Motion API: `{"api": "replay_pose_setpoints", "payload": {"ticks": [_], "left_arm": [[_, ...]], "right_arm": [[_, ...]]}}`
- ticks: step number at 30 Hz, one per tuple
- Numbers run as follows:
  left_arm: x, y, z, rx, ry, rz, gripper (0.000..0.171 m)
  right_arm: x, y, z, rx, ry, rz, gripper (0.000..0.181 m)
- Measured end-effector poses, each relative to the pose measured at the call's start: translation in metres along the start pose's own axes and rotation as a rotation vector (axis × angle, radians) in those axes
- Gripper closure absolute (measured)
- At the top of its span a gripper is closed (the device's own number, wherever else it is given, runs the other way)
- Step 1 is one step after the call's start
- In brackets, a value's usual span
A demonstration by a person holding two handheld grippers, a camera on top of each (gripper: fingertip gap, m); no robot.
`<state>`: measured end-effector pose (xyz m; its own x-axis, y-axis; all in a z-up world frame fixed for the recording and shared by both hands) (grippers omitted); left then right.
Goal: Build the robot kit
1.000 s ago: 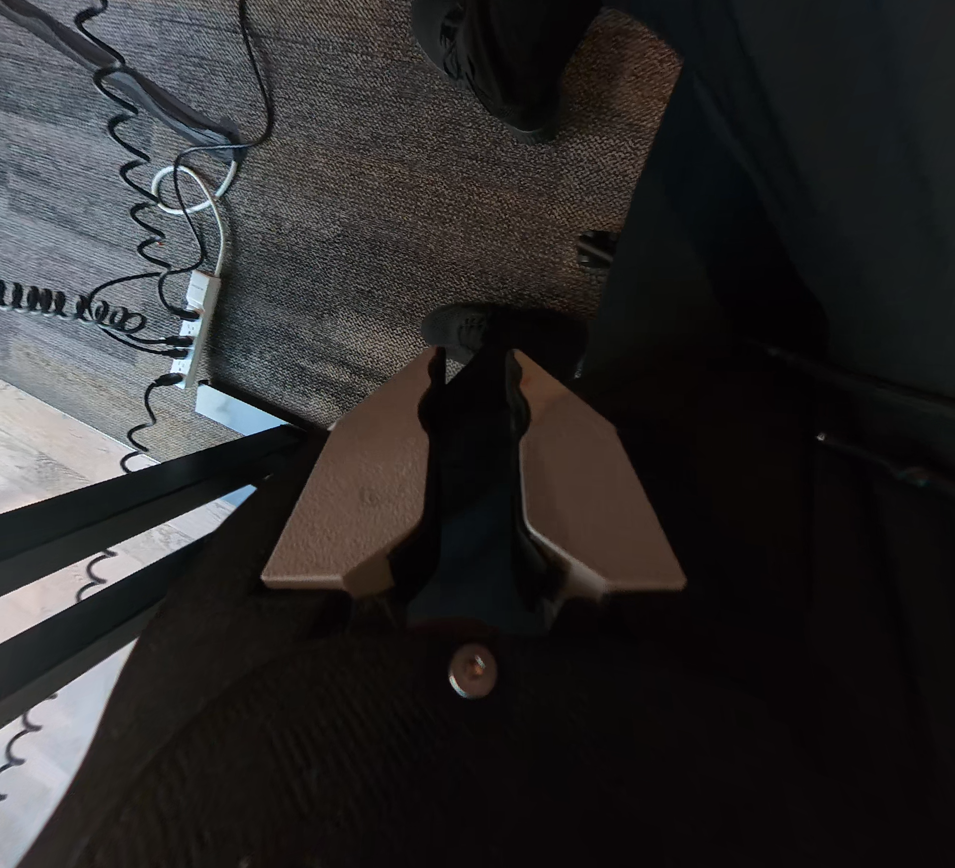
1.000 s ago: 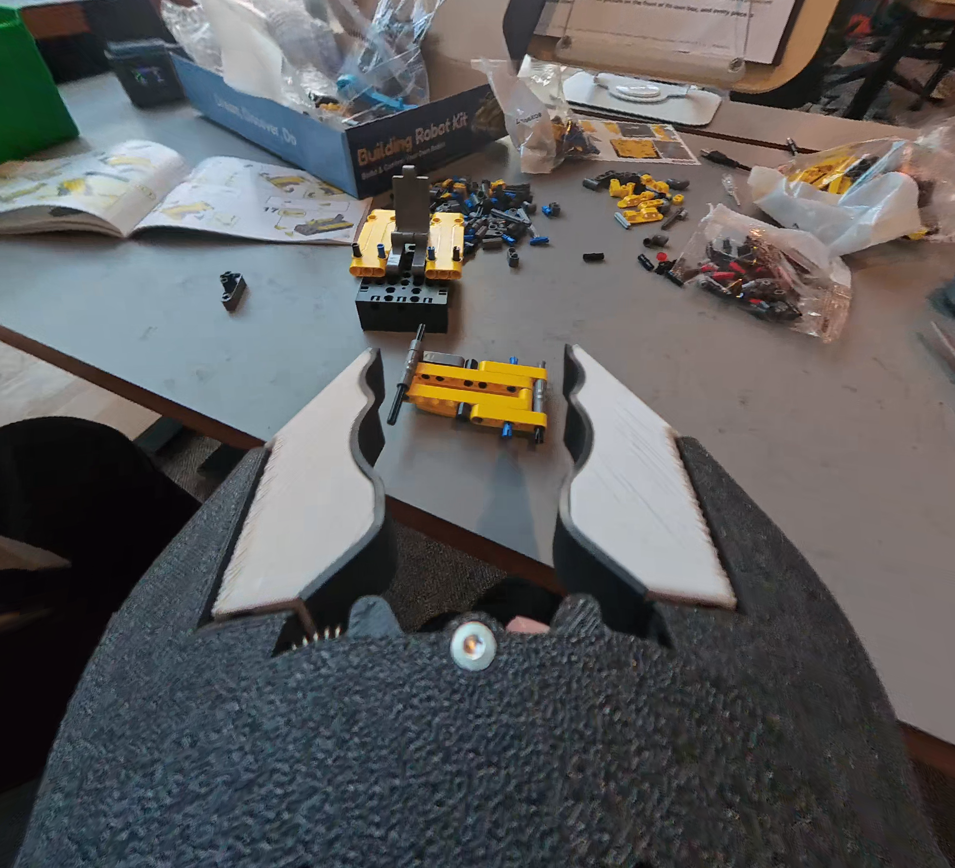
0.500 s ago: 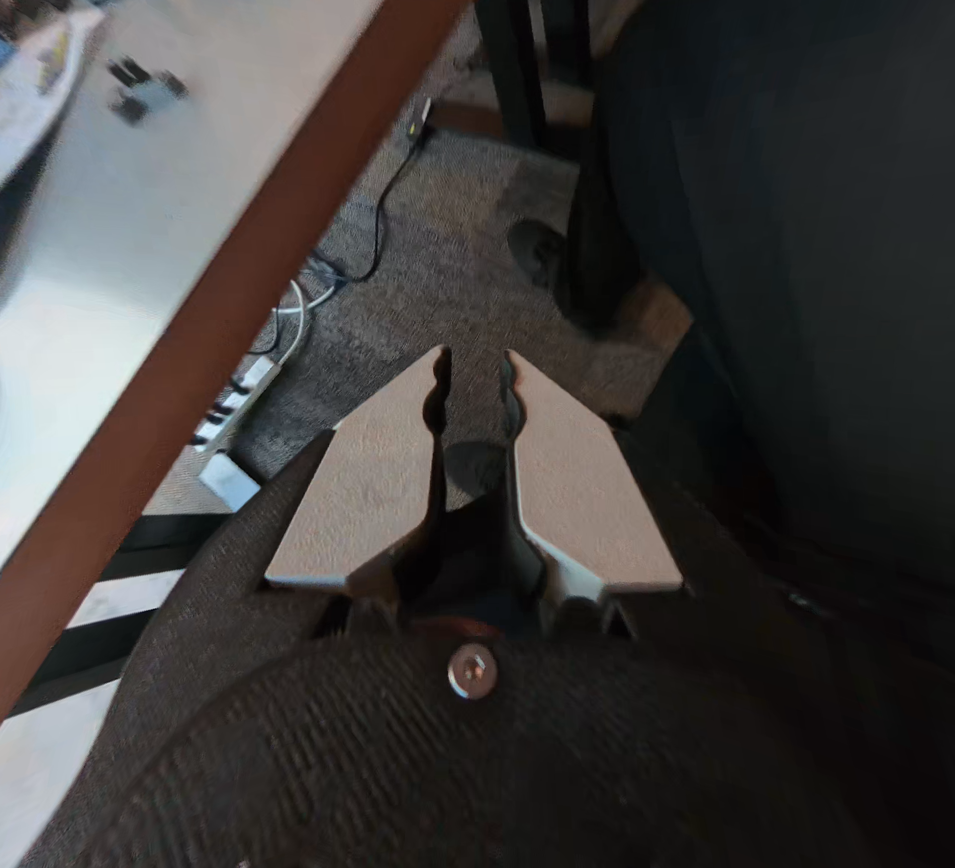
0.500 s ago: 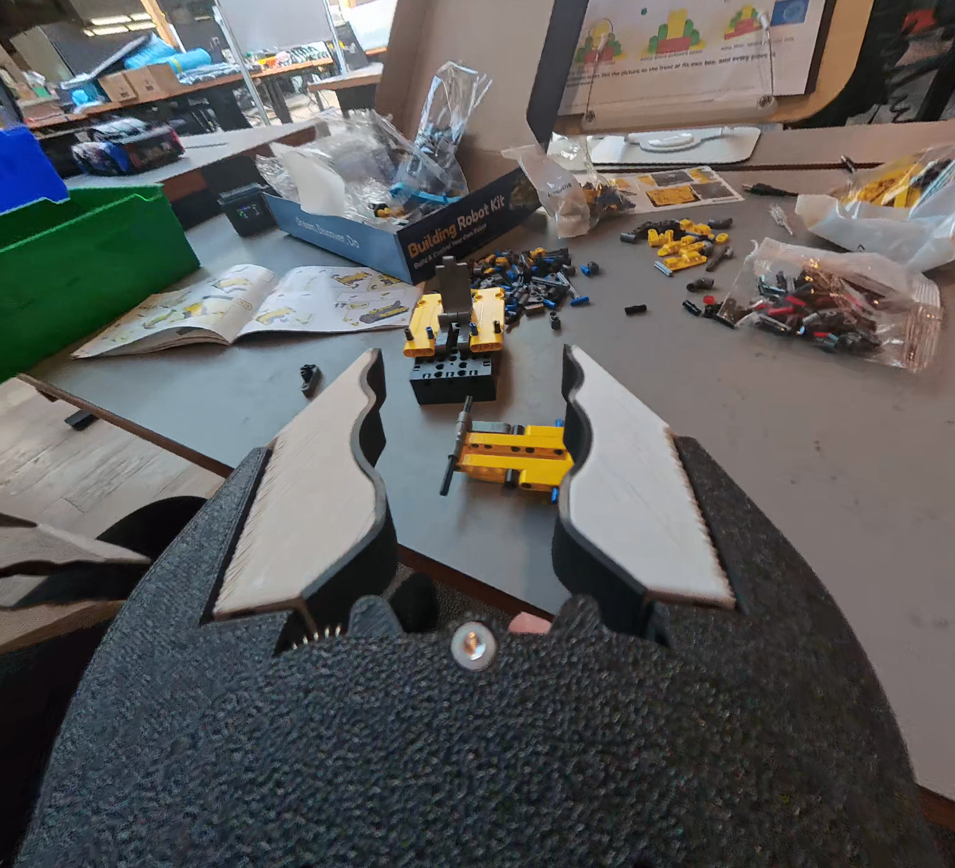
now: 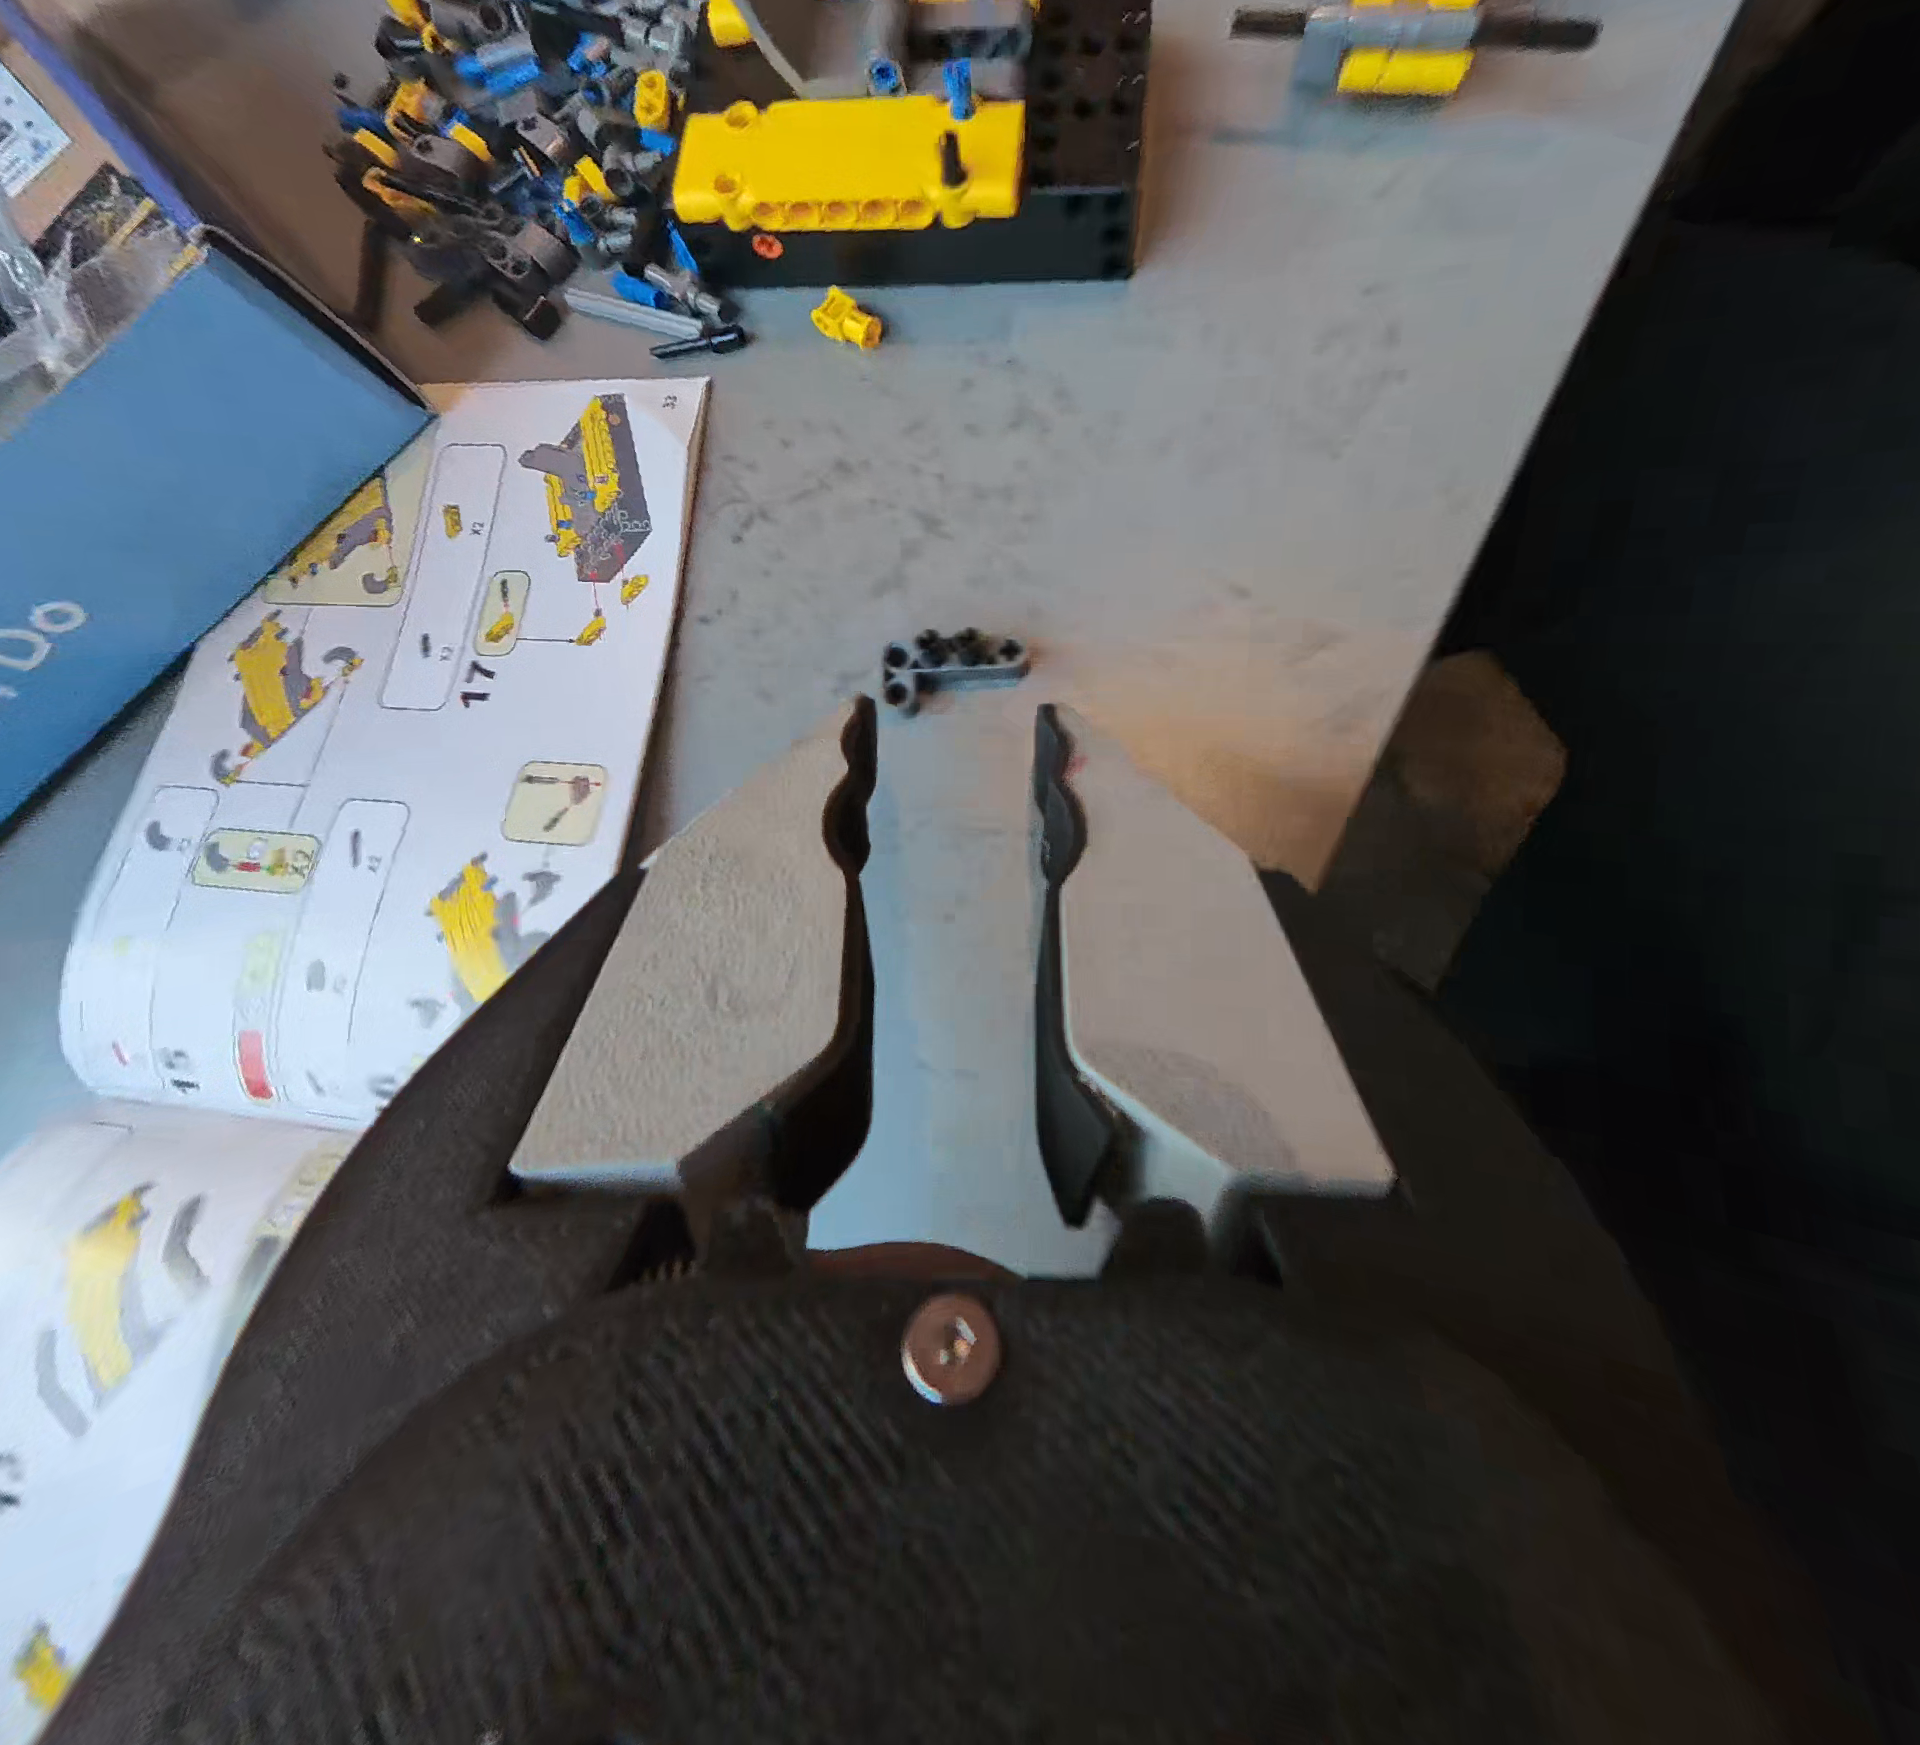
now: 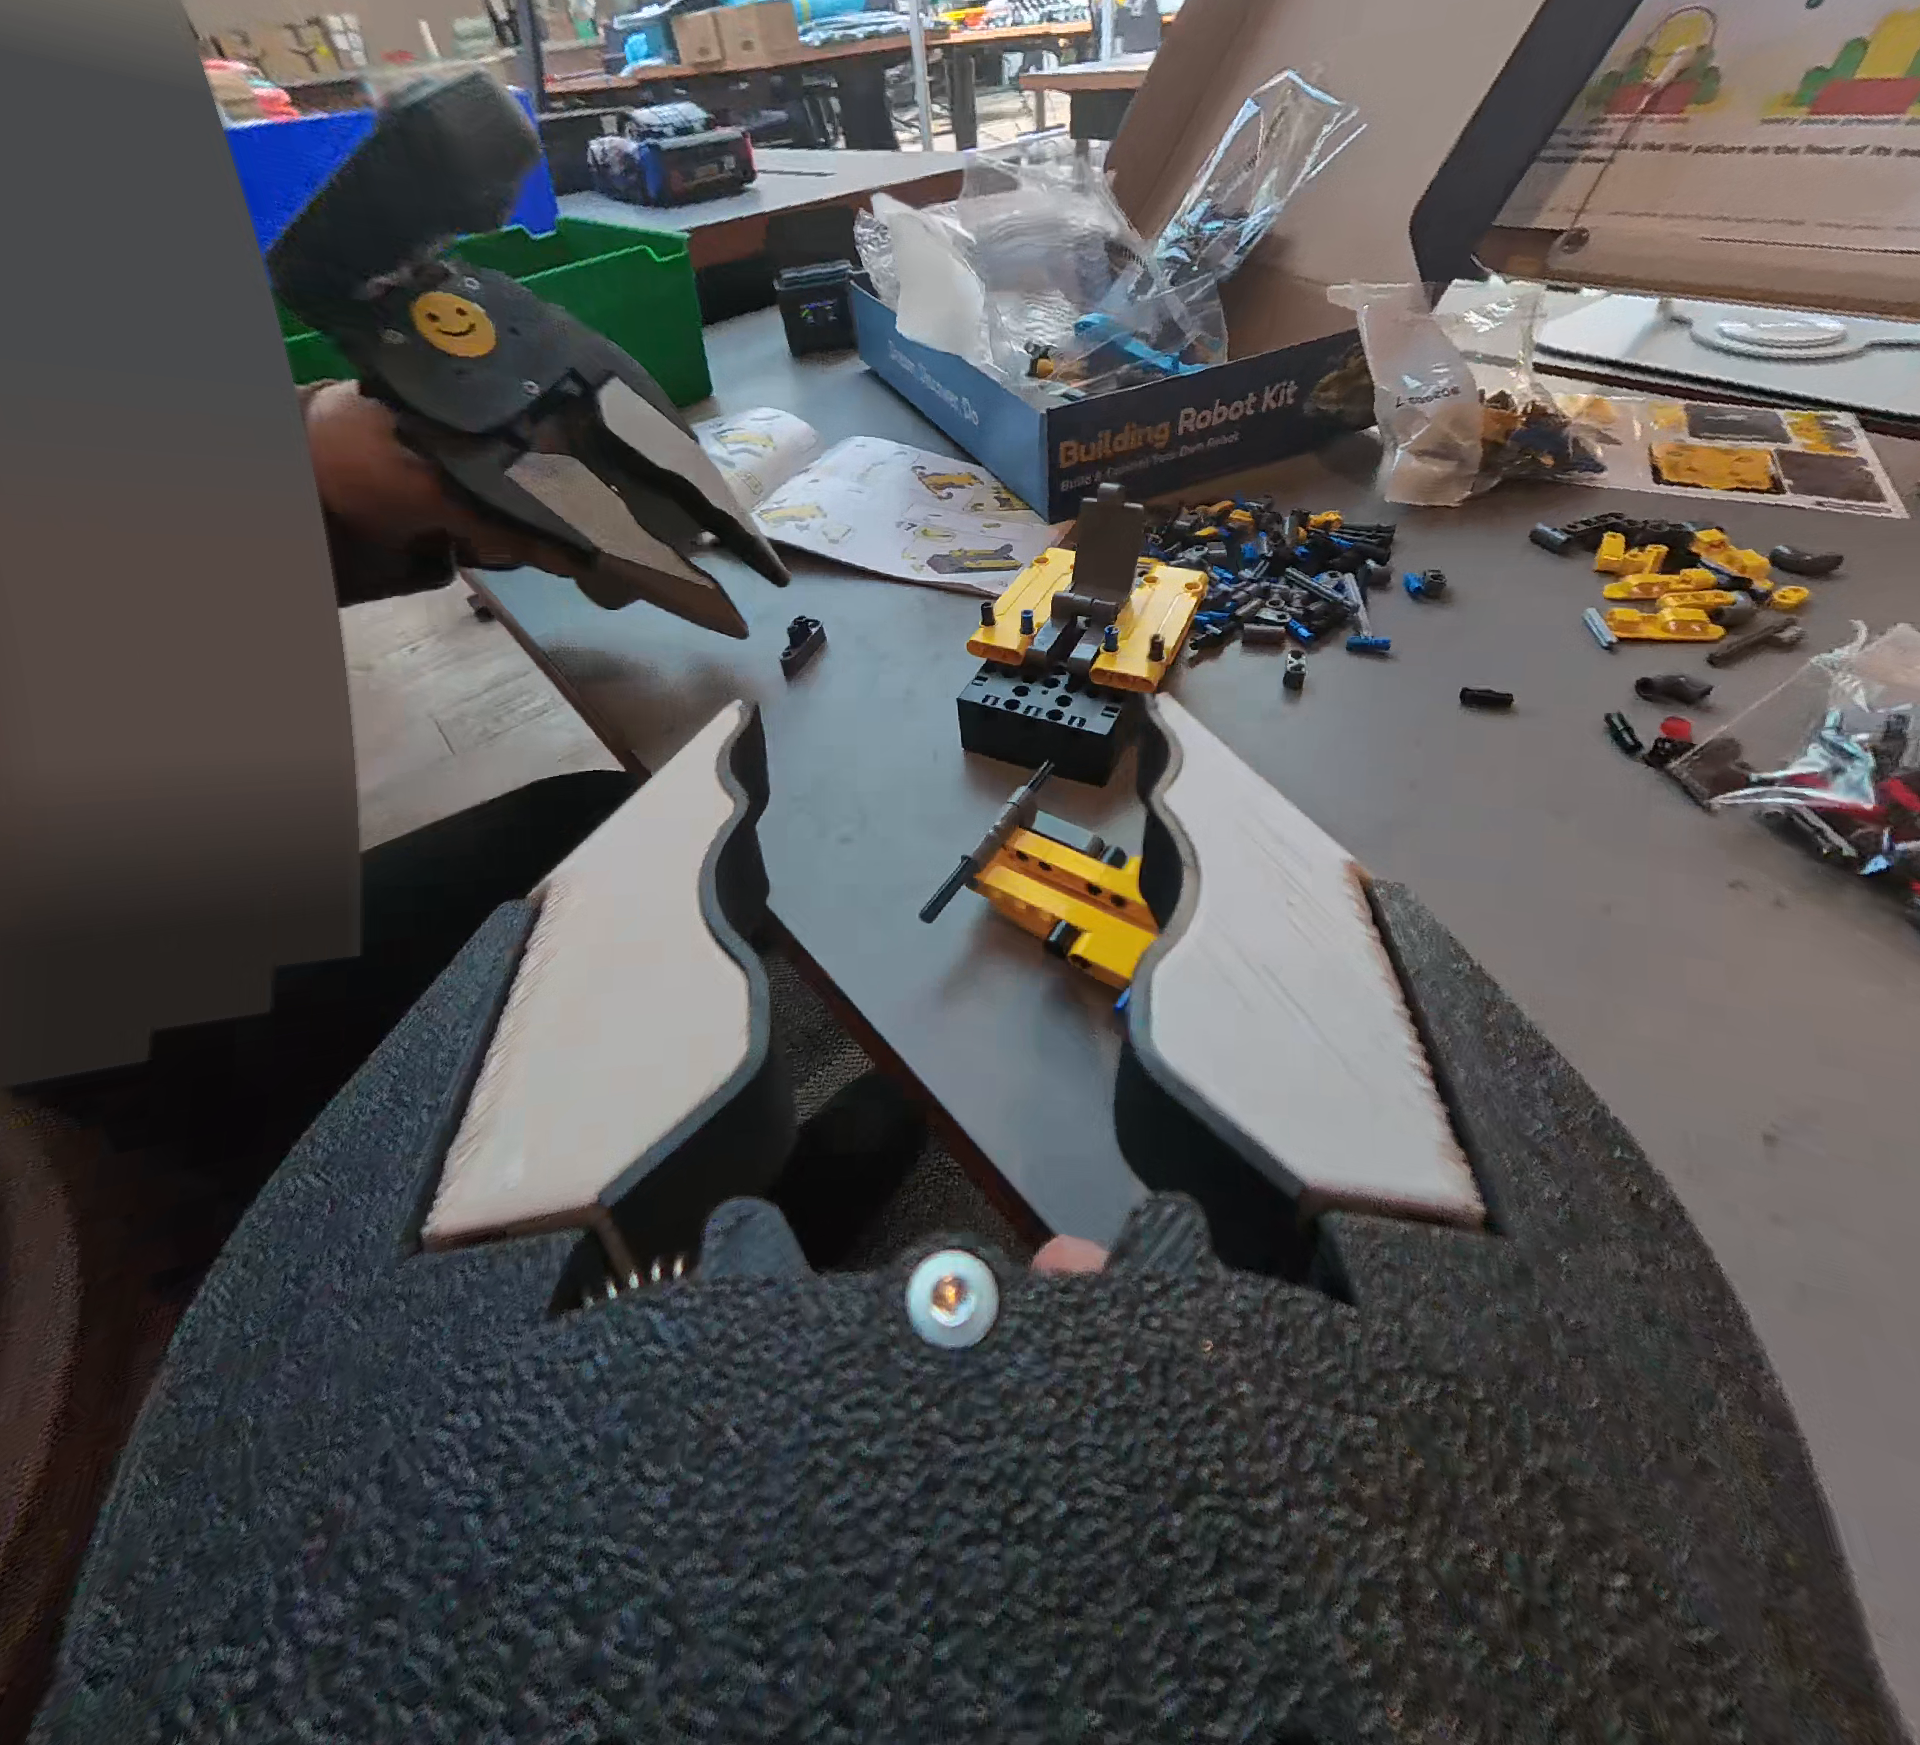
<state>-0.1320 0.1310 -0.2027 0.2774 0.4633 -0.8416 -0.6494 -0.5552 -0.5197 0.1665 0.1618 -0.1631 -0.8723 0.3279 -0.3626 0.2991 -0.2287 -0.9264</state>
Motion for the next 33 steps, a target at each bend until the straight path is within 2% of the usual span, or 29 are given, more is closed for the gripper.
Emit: {"api": "replay_pose_setpoints", "payload": {"ticks": [3, 8, 10, 11, 17, 19, 22, 26, 29, 33], "left_arm": [[0.009, -0.002, 0.018, 0.067, -0.035, 0.078, 0.147], [0.016, -0.007, 0.017, 0.113, 0.069, 0.114, 0.148], [0.020, -0.007, 0.018, 0.122, 0.066, 0.125, 0.153], [0.021, -0.008, 0.016, 0.131, 0.094, 0.110, 0.166], [0.024, -0.007, 0.010, 0.121, 0.045, 0.024, 0.167], [0.023, -0.004, 0.008, 0.105, -0.022, -0.018, 0.167], [0.008, -0.006, -0.010, 0.189, -0.208, -0.179, 0.167], [-0.023, -0.020, -0.070, 0.440, -0.352, -0.425, 0.167], [-0.039, -0.028, -0.111, 0.611, -0.474, -0.570, 0.168], [-0.055, -0.033, -0.143, 0.681, -0.559, -0.743, 0.167]], "right_arm": [[-0.010, -0.012, -0.016, -0.019, -0.081, -0.024, 0.112], [-0.032, -0.032, -0.046, -0.060, -0.015, -0.013, 0.112], [-0.040, -0.038, -0.051, -0.064, 0.005, -0.013, 0.113], [-0.043, -0.041, -0.050, -0.065, 0.001, -0.018, 0.114], [-0.045, -0.055, -0.034, -0.094, -0.051, 0.031, 0.118], [-0.040, -0.053, -0.026, -0.089, -0.090, 0.069, 0.120], [-0.028, -0.043, -0.010, -0.094, -0.189, 0.123, 0.130], [-0.010, -0.021, 0.027, -0.125, -0.480, 0.223, 0.157], [0.004, -0.007, 0.052, -0.098, -0.622, 0.262, 0.151], [0.015, -0.003, 0.081, -0.075, -0.744, 0.278, 0.144]]}}
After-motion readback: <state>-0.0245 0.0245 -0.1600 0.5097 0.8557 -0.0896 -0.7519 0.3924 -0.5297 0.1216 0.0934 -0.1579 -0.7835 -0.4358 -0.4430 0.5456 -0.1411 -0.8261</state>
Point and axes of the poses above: each gripper's, where its closed fingertips meet, x out along the fingers, y out of its underside, z = x × y across the jaws, the point moved 8 cm from there along -x, back along the fingers, and after that the axes turned 11 degrees about z, right-handed, at the moved point
